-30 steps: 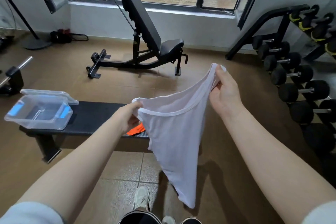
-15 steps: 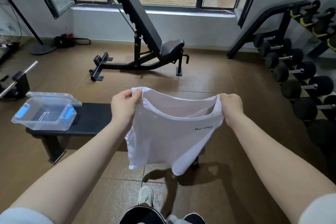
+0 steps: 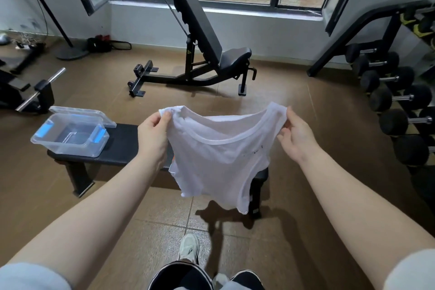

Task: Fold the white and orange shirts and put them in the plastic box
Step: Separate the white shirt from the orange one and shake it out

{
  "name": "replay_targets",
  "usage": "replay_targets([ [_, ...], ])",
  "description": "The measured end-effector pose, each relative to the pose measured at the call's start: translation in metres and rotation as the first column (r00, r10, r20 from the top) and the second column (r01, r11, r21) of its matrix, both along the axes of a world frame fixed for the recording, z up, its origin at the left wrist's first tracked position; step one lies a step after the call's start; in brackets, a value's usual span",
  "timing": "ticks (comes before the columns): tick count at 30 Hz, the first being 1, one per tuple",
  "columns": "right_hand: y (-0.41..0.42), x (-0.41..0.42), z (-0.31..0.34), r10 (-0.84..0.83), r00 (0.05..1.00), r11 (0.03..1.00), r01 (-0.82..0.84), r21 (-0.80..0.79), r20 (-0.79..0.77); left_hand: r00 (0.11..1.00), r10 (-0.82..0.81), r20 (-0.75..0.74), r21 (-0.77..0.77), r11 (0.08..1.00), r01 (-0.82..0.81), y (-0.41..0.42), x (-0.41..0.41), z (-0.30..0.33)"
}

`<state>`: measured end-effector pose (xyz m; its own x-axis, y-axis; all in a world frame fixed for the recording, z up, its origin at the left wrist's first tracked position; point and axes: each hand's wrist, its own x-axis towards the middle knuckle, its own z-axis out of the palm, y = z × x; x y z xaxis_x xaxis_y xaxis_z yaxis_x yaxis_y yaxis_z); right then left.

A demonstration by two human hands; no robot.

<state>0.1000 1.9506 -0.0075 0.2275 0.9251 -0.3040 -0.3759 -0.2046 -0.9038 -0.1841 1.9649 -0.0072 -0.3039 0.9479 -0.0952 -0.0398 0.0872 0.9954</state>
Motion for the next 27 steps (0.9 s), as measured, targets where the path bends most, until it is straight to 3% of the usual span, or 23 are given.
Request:
replay_targets([
  [4,0.008,-0.004,-0.014,0.062,0.948,0.998,-0.051,-0.045,0.313,0.997,0.079,-0.016,-0.151,0.985,-0.080,0.000,-0.019,-0.016],
  [7,0.010,-0.007,-0.028,0.092,0.900,0.994,-0.055,-0.098,0.426,0.996,0.069,-0.054,-0.231,0.970,-0.080,-0.005,-0.028,-0.027],
  [13,0.017,-0.027,-0.042,0.049,0.921,0.994,-0.006,-0.112,0.387,0.997,0.077,0.006,-0.332,0.941,-0.071,-0.006,-0.041,-0.036],
  [18,0.032,-0.029,-0.045,-0.019,0.932,0.991,0.065,-0.115,0.363,0.968,-0.219,0.125,-0.318,0.915,0.249,0.000,-0.032,-0.022],
  [21,0.044,-0.020,-0.048,-0.081,0.912,0.987,0.129,-0.095,0.401,0.917,-0.386,0.100,-0.302,0.866,0.398,0.008,-0.016,-0.021],
  [27,0.094,-0.035,-0.035,-0.039,0.885,0.998,0.054,-0.019,0.464,0.912,-0.390,0.130,-0.243,0.879,0.411,0.034,-0.013,-0.031],
])
